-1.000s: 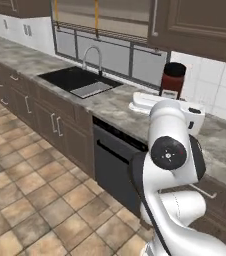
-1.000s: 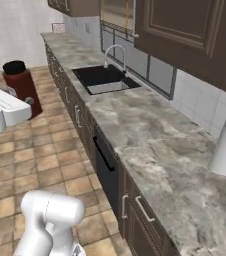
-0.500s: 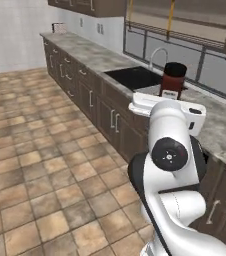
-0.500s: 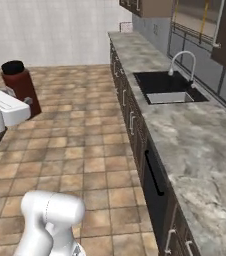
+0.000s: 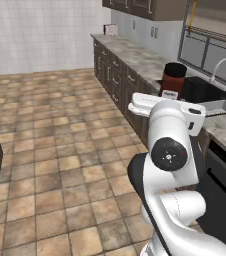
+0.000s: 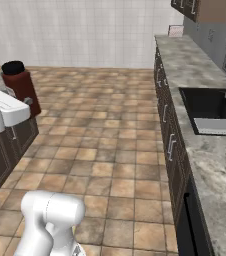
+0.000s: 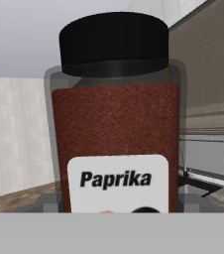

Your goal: Collect the paprika, ketchup, and shaker from the cabinet and place them next to the stove.

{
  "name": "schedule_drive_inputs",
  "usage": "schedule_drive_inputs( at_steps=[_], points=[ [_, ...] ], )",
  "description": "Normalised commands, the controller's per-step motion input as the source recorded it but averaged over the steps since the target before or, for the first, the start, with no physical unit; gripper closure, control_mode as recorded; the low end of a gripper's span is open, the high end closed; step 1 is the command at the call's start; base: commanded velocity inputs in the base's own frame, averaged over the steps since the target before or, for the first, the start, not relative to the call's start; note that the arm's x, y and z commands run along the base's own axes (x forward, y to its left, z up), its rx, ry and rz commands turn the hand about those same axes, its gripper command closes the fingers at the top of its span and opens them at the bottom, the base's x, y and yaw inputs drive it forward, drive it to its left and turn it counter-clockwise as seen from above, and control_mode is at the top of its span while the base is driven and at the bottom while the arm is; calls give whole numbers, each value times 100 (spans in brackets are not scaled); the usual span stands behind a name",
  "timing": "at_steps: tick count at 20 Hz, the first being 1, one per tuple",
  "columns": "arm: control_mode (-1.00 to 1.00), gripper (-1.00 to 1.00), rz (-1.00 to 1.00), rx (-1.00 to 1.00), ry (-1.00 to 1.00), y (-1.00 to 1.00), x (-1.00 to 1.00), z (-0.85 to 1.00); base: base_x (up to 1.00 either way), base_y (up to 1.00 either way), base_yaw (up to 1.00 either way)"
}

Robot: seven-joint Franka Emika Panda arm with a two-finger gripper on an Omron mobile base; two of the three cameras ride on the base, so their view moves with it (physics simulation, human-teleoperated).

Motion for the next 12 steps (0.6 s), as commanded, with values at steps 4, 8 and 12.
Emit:
schedule_drive_inputs(
  at_steps=[4,8,12],
  points=[
    [100,100,0,0,0,0,0,0,21,45,54],
    [100,100,0,0,0,0,0,0,18,42,56],
    [100,100,0,0,0,0,0,0,36,33,54]
  ],
)
